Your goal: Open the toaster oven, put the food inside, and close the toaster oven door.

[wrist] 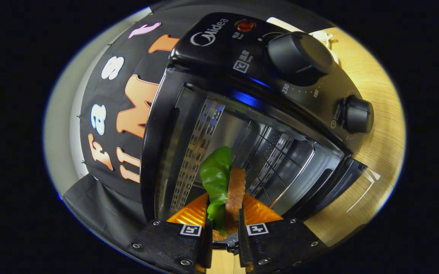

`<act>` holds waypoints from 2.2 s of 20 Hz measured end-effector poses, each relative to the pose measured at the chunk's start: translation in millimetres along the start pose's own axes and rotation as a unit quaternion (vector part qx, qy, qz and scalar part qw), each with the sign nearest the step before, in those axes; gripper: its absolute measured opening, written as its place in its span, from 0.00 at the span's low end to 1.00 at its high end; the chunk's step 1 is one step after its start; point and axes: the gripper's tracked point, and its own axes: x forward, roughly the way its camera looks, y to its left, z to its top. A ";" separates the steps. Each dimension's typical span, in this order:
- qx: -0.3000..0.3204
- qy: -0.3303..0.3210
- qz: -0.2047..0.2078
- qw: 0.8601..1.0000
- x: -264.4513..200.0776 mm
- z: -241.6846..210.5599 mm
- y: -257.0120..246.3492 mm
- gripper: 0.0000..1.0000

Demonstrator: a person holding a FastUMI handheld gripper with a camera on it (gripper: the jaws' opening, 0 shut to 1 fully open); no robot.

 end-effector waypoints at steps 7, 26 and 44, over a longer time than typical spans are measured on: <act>-0.163 -0.055 -0.082 0.982 -7.2 13.8 -8.5 0.48; -0.418 0.015 -0.121 0.900 -109.8 21.4 -8.6 0.92; -0.451 0.145 -0.131 0.871 -225.9 -42.9 -90.8 0.97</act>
